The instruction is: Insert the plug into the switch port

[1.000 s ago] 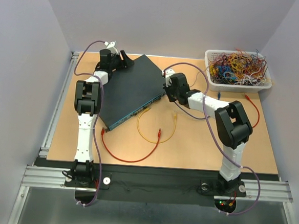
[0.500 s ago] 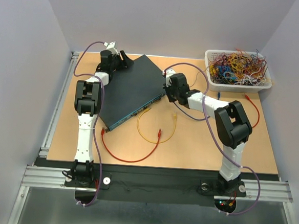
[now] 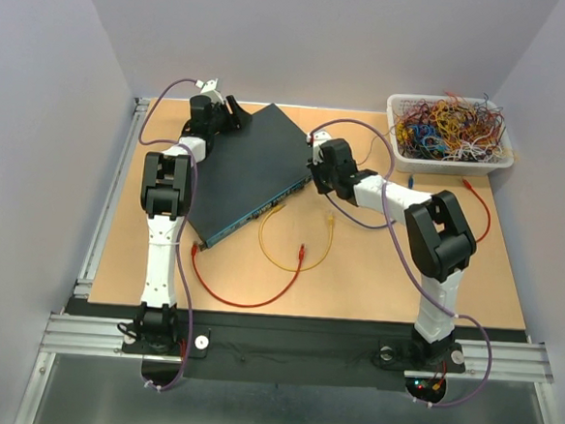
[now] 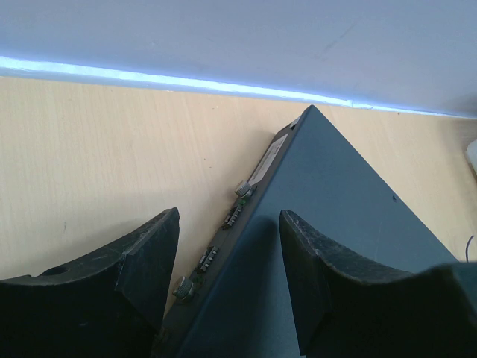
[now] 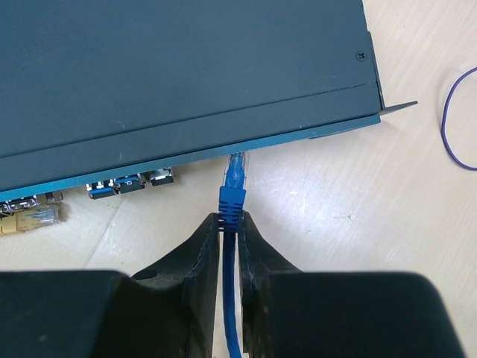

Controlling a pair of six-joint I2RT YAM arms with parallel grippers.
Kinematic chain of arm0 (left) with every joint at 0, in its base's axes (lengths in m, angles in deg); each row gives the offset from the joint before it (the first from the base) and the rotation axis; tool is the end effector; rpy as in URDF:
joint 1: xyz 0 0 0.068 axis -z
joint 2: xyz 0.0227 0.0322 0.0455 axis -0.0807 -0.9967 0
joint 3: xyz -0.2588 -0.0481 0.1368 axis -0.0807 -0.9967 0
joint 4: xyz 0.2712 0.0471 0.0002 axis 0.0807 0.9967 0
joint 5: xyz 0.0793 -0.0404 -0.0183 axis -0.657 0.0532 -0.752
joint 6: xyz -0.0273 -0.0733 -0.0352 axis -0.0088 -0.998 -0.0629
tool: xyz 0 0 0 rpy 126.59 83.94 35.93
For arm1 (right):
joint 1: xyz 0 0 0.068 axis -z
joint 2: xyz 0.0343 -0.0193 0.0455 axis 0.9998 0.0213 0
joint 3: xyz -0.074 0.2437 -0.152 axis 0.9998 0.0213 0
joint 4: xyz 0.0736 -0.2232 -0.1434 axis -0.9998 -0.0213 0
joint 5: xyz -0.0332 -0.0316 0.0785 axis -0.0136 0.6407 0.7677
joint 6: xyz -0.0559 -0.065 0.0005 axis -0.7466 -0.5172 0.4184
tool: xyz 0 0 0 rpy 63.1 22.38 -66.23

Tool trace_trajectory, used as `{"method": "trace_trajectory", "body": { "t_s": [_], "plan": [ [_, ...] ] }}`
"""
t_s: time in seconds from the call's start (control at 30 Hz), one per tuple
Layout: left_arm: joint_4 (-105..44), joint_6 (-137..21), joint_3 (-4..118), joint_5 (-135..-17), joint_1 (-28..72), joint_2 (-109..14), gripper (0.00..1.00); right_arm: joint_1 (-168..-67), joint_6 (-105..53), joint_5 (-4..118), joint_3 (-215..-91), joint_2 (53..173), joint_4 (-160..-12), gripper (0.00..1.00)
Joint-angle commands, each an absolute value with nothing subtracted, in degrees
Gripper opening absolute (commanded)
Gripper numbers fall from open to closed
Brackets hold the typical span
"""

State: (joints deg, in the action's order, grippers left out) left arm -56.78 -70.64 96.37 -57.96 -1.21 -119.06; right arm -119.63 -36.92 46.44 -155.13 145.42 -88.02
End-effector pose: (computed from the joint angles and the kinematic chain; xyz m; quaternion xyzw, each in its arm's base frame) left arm 0.6463 -0.0724 0.1489 0.0149 0.7453 -0.3234 0.5829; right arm 0.4298 0.2524 0.1814 -0.2595 0.8621 0.0794 0.4280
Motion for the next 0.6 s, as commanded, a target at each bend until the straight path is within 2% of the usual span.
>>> {"method": "trace_trajectory", "body": {
  "t_s": [0.0, 0.57],
  "plan": [
    [-50.4, -74.3, 93.7, -52.3, 3.5, -117.2, 0.66, -121.2, -35.7, 48.4, -155.0, 144.4, -83.8, 0.0],
    [-50.4, -74.3, 93.7, -52.1, 3.4, -117.3, 0.65, -121.4, -34.7, 45.0, -153.6, 143.8, -83.7, 0.0]
  ]
}}
